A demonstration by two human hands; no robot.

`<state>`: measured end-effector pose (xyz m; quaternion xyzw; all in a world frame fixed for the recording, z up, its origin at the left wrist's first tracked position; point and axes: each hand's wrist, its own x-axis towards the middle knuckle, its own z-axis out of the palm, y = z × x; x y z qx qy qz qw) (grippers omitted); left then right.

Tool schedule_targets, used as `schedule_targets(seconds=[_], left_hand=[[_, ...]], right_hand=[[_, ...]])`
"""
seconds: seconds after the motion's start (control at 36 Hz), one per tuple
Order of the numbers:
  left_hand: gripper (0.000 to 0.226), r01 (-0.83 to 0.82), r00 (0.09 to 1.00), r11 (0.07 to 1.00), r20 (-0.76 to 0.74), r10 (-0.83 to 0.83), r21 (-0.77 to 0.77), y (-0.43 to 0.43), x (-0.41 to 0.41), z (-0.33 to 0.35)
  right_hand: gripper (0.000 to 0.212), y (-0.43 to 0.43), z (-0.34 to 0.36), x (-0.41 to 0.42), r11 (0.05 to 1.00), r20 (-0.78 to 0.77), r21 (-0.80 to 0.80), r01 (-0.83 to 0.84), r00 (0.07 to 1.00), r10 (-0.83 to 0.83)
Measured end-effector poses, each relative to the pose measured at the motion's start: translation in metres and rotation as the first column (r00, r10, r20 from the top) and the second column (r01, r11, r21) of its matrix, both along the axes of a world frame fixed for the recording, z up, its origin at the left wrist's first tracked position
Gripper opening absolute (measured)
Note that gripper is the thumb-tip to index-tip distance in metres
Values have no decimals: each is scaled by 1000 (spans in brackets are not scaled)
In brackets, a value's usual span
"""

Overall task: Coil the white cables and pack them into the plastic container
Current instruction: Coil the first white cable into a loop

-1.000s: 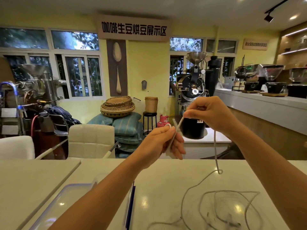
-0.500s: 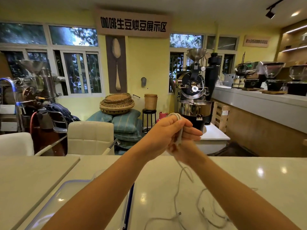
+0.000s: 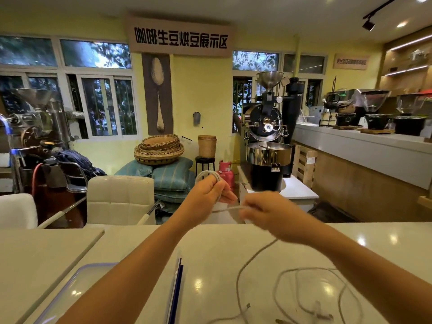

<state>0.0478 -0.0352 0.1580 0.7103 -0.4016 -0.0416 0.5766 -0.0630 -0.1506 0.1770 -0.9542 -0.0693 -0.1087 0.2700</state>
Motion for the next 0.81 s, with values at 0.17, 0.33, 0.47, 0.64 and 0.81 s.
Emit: schedule_targets(seconds=[0.17,0.33,0.47,0.64,0.81], left_hand=[[33,148,985,989,-91,-146,16,-5,-16,-11],[36,266,941,958,-187,-283,-112,-3,-32,-11],[34,377,899,922,-206,-388,-89,-4,-46,-5],[33,371,889,909,-210,-407,-190,-6,-49,7],[33,321,907,923,-212,-365,-214,-12,-34,12]], right_hand=[[22,-26,33,15,1000,285,-6,20,958,-18],[21,-39,49,31,982,306,173,-75,952,19],[22,-42,46,45,909,291,390,-148,956,30],[23,-34,-4,68,617,142,772,-151,988,64],[20,5,-58,71,327,-100,944,45,983,154]])
